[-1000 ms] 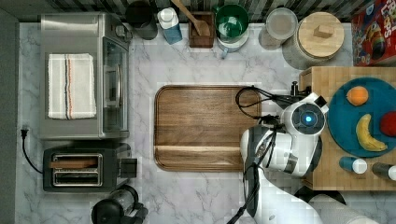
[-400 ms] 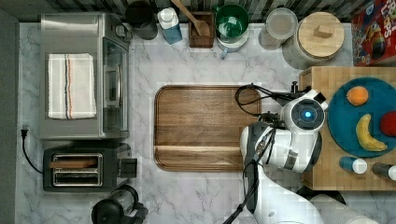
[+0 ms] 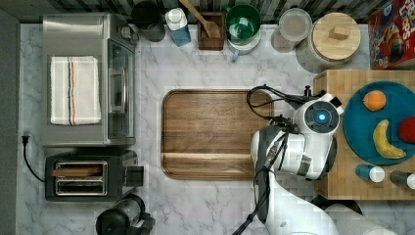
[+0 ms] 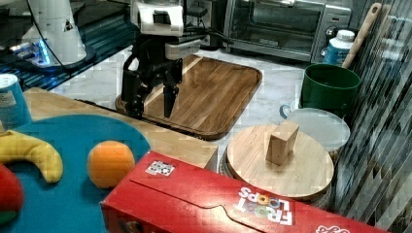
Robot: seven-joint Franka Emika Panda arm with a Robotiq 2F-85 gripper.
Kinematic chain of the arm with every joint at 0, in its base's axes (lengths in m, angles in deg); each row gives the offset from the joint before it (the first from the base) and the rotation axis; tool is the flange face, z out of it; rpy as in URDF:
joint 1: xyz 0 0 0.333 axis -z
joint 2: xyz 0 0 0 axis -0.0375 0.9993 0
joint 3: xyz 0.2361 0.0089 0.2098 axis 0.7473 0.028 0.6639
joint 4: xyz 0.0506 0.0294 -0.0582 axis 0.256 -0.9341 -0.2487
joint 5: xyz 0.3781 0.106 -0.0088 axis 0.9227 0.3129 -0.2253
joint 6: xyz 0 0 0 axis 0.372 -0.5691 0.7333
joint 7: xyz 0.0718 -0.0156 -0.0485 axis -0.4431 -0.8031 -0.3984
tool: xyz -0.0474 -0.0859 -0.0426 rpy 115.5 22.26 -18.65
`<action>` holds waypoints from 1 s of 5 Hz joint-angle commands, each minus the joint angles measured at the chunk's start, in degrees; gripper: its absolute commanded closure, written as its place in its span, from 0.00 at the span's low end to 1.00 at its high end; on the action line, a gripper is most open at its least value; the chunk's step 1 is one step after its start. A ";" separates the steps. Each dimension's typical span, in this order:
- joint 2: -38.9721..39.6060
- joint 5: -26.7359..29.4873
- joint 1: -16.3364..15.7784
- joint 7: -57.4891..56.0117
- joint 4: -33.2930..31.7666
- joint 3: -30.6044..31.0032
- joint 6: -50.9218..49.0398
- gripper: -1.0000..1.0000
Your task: Open the drawer.
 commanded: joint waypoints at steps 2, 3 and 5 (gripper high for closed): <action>-3.85 0.41 -15.34 14.70 -2.59 11.38 -4.78 0.00; -5.14 2.36 -16.16 15.70 -2.71 11.82 -7.98 0.00; -4.37 6.32 -15.75 21.25 0.87 14.50 -13.65 0.00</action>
